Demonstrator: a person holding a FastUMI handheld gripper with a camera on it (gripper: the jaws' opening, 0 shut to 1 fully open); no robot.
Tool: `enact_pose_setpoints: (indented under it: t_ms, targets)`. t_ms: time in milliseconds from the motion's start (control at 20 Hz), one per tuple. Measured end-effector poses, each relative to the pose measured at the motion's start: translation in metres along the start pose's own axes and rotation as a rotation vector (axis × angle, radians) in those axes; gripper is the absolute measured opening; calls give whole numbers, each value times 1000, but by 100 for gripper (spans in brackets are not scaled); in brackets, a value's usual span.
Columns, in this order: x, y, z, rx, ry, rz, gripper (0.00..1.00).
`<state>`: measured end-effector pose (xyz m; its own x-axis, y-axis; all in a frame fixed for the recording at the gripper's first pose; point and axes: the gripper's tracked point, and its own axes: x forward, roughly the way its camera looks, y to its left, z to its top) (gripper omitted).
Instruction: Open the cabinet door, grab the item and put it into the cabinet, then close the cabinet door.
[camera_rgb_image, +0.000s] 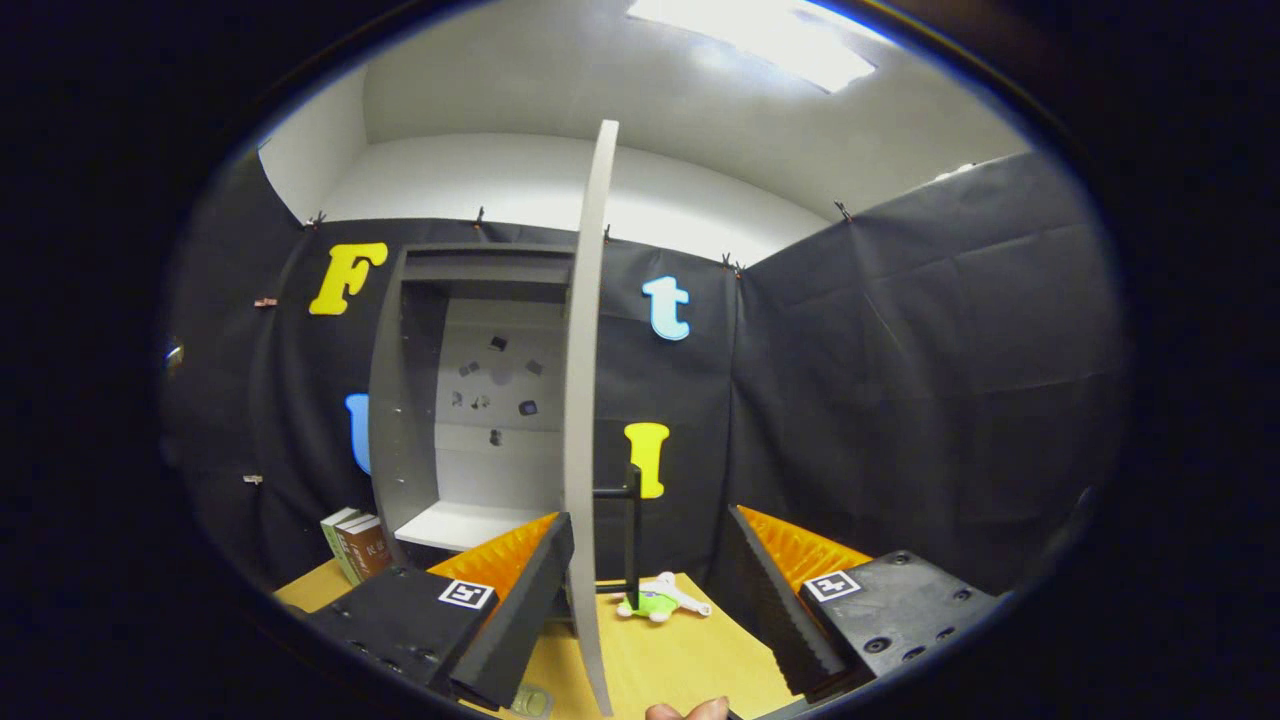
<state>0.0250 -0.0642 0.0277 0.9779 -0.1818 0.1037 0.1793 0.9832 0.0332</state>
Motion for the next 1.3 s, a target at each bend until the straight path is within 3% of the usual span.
enact_pose_setpoints:
  t_ms: [300, 700, 1050, 1300]
  targets:
    - [-25, 67, -21, 80, 107, 178, 97]
    - [-48, 143, -191, 79, 560, 258, 98]
    - [-67, 145, -360, 53, 849, 186, 99]
    - [-81, 109, -453, 52, 1004, 91, 98]
